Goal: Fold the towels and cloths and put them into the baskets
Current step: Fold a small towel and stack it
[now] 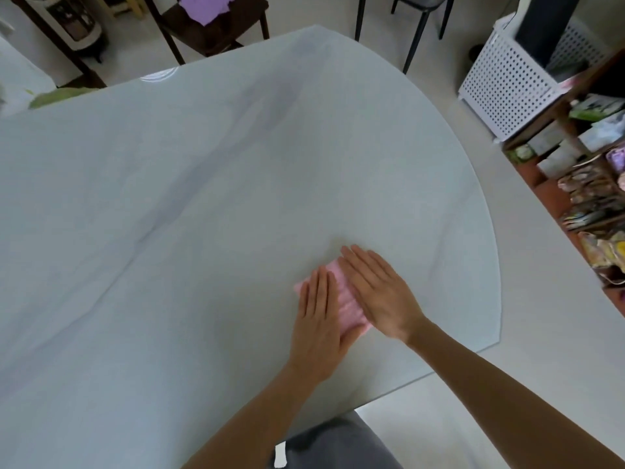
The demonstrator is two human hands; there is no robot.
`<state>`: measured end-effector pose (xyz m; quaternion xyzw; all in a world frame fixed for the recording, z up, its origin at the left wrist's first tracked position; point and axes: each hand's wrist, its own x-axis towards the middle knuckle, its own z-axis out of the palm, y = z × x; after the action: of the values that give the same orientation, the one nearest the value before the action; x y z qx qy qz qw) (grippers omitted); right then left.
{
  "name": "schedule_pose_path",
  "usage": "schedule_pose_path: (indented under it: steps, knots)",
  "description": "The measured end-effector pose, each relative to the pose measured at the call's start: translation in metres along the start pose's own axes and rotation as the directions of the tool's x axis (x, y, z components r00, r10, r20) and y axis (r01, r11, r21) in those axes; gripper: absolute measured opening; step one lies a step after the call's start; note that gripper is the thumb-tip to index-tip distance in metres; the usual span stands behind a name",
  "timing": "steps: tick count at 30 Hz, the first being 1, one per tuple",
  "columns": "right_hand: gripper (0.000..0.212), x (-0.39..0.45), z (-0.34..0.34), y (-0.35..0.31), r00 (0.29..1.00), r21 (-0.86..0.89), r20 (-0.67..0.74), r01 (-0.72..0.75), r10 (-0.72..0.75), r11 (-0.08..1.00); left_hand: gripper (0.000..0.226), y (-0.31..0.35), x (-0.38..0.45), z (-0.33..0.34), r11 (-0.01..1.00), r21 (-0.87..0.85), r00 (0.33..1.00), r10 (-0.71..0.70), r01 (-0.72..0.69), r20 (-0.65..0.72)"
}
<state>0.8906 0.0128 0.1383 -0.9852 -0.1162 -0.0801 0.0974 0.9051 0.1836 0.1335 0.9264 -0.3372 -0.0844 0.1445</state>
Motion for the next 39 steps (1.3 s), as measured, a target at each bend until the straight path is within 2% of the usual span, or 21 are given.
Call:
schedule_pose_path:
  steps: [1, 4, 7, 9, 13, 16, 18, 20, 21, 23, 25, 28, 31, 34, 37, 39]
  knots:
    - [0.048, -0.002, 0.005, 0.005, 0.996, 0.024, 0.08, 0.035, -0.037, 0.999, 0.099, -0.001, 0.002, 0.0, 1.0, -0.003, 0.999, -0.009, 0.009, 0.033]
    - [0.054, -0.008, 0.015, 0.017, 0.965, 0.099, 0.259, -0.067, 0.04, 0.993, 0.115, -0.009, -0.001, 0.008, 0.999, -0.001, 0.995, -0.052, 0.053, 0.083]
    - [0.059, -0.008, 0.019, 0.022, 0.95, 0.076, 0.31, -0.071, 0.044, 0.995, 0.129, -0.017, -0.007, 0.018, 0.999, 0.022, 0.987, -0.026, 0.023, 0.157]
    - [0.059, -0.003, 0.021, 0.022, 0.95, 0.075, 0.309, -0.063, 0.037, 0.995, 0.131, -0.024, -0.005, 0.023, 1.0, -0.005, 0.981, 0.022, -0.022, 0.194]
    - [0.058, -0.003, 0.018, 0.02, 0.942, -0.009, 0.329, -0.071, 0.07, 0.997, 0.113, -0.026, 0.003, 0.003, 0.996, -0.092, 0.956, 0.013, 0.014, 0.292]
    - [0.058, -0.002, 0.01, 0.012, 0.921, -0.081, 0.378, -0.067, 0.093, 0.994, 0.089, -0.031, -0.004, -0.005, 0.999, -0.012, 0.954, -0.035, 0.04, 0.297]
    - [0.06, 0.002, -0.002, 0.003, 0.919, -0.135, 0.38, -0.057, 0.105, 0.989, 0.09, -0.031, -0.008, -0.013, 0.997, 0.02, 0.945, -0.074, 0.071, 0.318]
    - [0.058, 0.012, -0.017, -0.013, 0.931, -0.152, 0.35, -0.052, 0.103, 0.987, 0.098, -0.025, -0.013, -0.032, 0.995, 0.033, 0.955, -0.101, 0.095, 0.28]
    - [0.056, 0.016, -0.025, -0.027, 0.943, -0.149, 0.32, -0.038, 0.085, 0.988, 0.097, -0.024, -0.02, -0.046, 0.995, 0.018, 0.959, -0.102, 0.1, 0.263]
    - [0.053, 0.03, -0.034, -0.06, 0.966, -0.114, 0.26, 0.026, 0.005, 0.993, 0.081, -0.034, -0.039, -0.074, 0.994, 0.006, 0.969, -0.103, 0.105, 0.225]
    - [0.05, 0.043, -0.038, -0.111, 0.951, -0.06, 0.292, 0.121, -0.099, 0.991, 0.065, -0.057, -0.082, -0.1, 0.956, -0.06, 0.94, -0.268, 0.286, 0.213]
    - [0.041, 0.057, -0.035, -0.201, 0.874, -0.006, 0.399, 0.306, -0.278, 0.952, 0.058, -0.098, -0.174, -0.128, 0.82, -0.153, 0.817, -0.494, 0.552, 0.299]
    - [0.031, 0.058, -0.029, -0.309, 0.751, 0.067, 0.48, 0.484, -0.454, 0.872, 0.051, -0.136, -0.282, -0.138, 0.641, -0.183, 0.665, -0.692, 0.745, 0.282]
    - [0.03, 0.045, -0.016, -0.423, 0.599, 0.126, 0.533, 0.642, -0.598, 0.756, 0.049, -0.148, -0.396, -0.135, 0.414, -0.221, 0.463, -0.843, 0.883, 0.273]
    - [0.025, 0.001, -0.004, -0.55, 0.375, 0.27, 0.511, 0.784, -0.773, 0.559, 0.048, -0.128, -0.53, -0.12, 0.065, -0.297, 0.155, -0.944, 0.953, 0.292]
    - [0.027, -0.035, -0.002, -0.616, 0.222, 0.331, 0.491, 0.847, -0.842, 0.416, 0.047, -0.105, -0.6, -0.104, -0.166, -0.361, -0.046, -0.946, 0.918, 0.321]
